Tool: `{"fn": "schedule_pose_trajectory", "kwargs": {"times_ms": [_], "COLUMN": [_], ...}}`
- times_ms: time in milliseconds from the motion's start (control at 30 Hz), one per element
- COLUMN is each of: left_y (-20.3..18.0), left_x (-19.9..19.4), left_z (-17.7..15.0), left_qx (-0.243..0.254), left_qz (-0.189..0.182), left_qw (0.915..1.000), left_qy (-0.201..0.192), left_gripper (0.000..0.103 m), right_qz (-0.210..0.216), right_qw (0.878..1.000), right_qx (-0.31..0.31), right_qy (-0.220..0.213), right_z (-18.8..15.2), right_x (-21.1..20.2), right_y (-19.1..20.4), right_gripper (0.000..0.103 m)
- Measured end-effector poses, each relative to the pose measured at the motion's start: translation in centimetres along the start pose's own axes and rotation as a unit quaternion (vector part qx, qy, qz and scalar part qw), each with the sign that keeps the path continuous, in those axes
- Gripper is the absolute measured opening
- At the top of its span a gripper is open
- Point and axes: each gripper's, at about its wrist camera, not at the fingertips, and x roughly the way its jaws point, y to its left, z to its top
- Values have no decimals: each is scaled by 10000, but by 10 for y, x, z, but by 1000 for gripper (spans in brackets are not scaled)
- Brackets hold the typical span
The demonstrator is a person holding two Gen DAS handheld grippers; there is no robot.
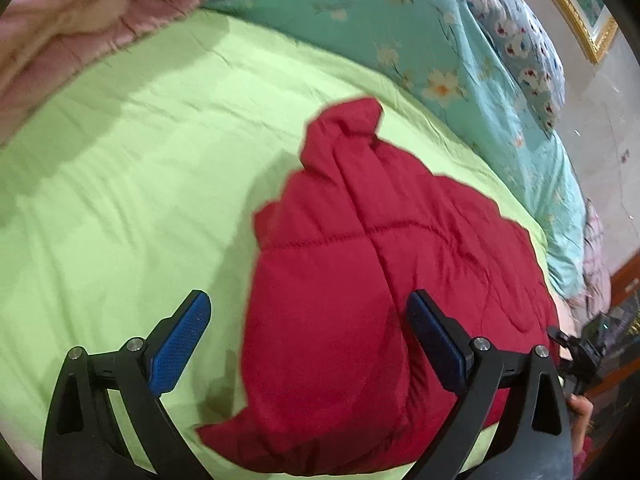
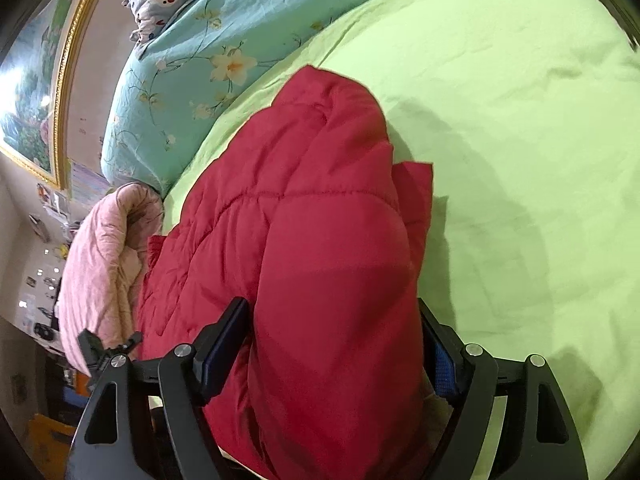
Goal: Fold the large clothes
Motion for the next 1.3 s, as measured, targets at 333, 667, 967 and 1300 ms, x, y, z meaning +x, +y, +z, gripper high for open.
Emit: {"fn": "schedule_pose_trajectory", "kwargs": {"times_ms": [333,667,967,1300], "left_y": [-11,-70,-92,-111], "left_x": [-23,-29,3,39], "left_z": [1,-8,-16,-16], "left_qx": [34,704,912,1266], "left_qz": [-354,-968,-1236,-869], "left_qw": [9988,9918,9881,9879], "left_qy": [-327,-457,-98,200], "left_gripper": [99,99,99,99], "right_qz": [-740,-977,-840,-1750], "right_qw": [9926,9693,9575,9447], "right_qx": [-286,-1928,-2680,-2766], "right_qy": [-924,-1171,-653,-224], "right_z": [-4,-16,-6,10], "right_x": [-46,-34,33,96], "right_y": [16,109,164,147], "right_gripper": [82,66,65,63]}}
